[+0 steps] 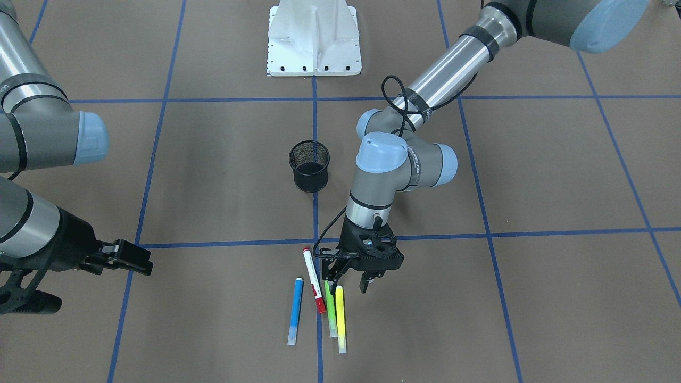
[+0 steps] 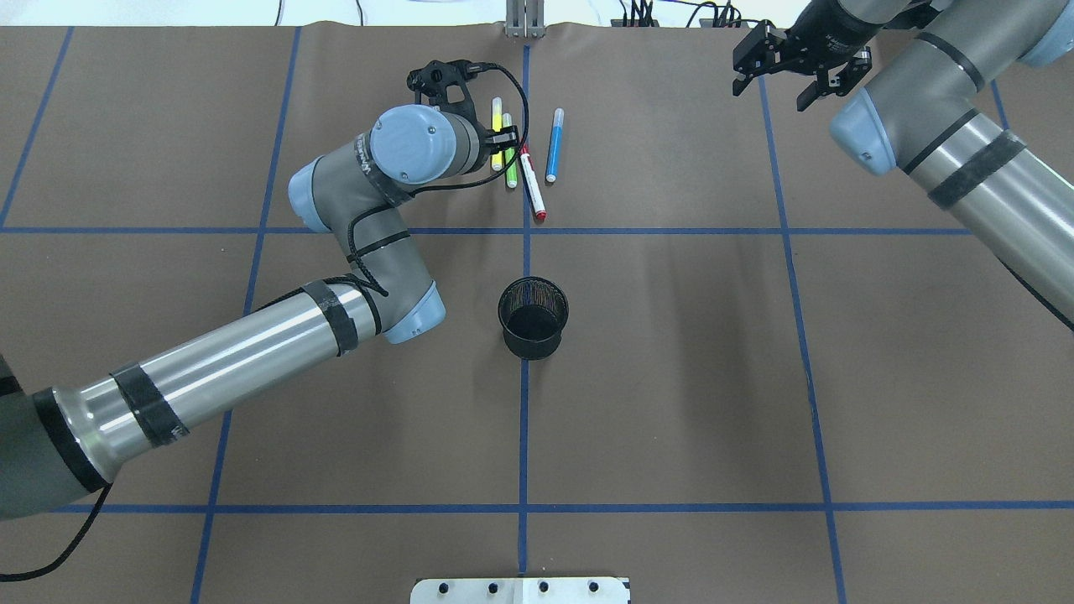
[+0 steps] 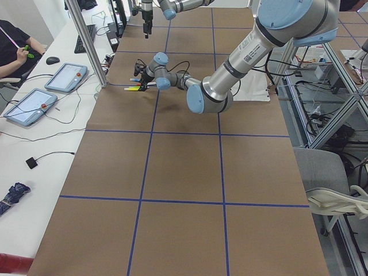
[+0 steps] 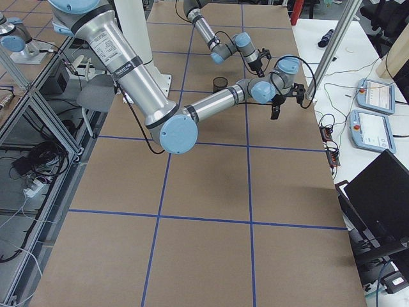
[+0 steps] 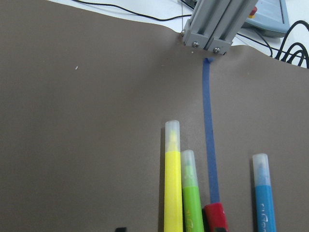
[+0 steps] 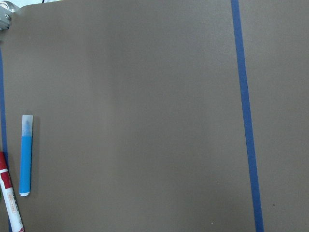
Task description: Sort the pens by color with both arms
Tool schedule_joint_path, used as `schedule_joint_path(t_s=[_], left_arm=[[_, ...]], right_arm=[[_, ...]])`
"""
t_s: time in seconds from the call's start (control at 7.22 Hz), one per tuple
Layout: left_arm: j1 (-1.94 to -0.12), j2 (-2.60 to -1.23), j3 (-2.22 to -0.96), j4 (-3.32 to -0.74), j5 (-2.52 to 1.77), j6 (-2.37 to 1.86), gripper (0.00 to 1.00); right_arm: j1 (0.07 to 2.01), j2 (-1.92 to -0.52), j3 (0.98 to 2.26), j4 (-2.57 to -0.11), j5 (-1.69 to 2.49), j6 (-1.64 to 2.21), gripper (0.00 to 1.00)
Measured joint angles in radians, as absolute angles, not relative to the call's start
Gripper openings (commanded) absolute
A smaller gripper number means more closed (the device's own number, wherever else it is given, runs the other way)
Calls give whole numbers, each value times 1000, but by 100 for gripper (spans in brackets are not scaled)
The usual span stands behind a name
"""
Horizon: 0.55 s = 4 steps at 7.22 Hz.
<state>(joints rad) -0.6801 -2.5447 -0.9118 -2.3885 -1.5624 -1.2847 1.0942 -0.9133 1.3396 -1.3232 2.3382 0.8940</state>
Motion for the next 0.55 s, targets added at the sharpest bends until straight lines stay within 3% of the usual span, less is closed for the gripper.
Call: schedule_joint_path(t_s=[0.55], left_arm=[[-874,-2479,-1092,-2184,-1788,-1065,100]], right_arm=[[1119,-913,1347,-1323,2333,854,100]])
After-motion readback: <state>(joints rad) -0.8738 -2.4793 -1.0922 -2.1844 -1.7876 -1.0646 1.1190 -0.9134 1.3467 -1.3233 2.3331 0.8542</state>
